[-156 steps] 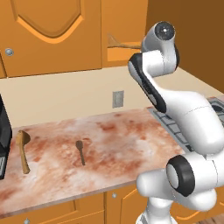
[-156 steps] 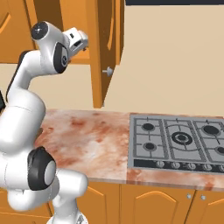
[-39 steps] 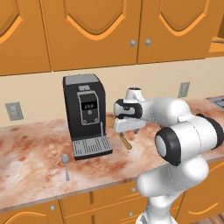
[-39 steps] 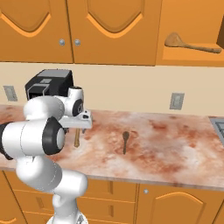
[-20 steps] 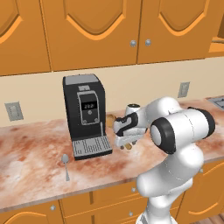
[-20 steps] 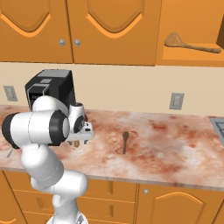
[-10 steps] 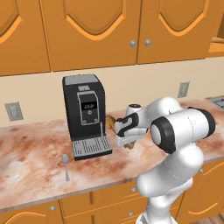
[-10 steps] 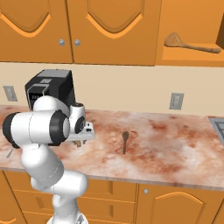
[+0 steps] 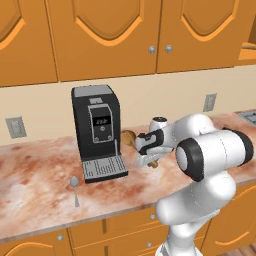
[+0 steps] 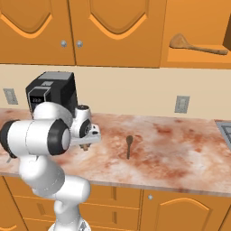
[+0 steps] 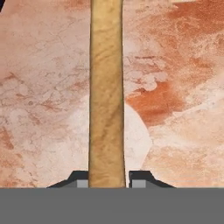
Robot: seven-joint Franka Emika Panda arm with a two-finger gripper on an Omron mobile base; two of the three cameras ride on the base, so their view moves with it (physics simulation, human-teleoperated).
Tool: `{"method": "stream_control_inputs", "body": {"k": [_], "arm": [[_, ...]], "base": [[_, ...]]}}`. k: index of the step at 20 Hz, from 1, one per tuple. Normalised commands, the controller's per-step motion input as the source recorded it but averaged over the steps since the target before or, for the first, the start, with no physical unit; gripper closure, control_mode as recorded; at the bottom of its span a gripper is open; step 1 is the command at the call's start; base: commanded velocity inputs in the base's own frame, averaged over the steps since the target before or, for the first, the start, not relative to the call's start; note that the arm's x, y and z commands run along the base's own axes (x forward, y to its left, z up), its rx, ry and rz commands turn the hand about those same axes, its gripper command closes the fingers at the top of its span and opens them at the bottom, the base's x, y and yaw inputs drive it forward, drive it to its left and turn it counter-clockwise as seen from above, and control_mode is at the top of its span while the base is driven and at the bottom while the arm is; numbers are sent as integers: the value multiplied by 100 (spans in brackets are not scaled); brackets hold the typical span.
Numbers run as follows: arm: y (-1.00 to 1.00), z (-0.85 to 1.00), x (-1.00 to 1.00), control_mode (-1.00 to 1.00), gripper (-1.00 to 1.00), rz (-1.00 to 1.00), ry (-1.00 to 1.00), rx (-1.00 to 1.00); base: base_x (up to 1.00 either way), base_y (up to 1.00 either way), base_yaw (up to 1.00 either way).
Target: Organize the utensils by type. Pick up the wooden spoons from the counter and place them in the open cabinet. Then pick up the metallic utensils from the counter and place them in the open drawer.
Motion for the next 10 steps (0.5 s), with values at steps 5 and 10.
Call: {"method": "stream_control_inputs", "body": {"k": [5,10], "arm": [[-43,60,-11,-100,100,10,-9,0],[-12,86,-15,-100,100,10,6,0]], "base": [[0,0,0],[0,0,0]]}}
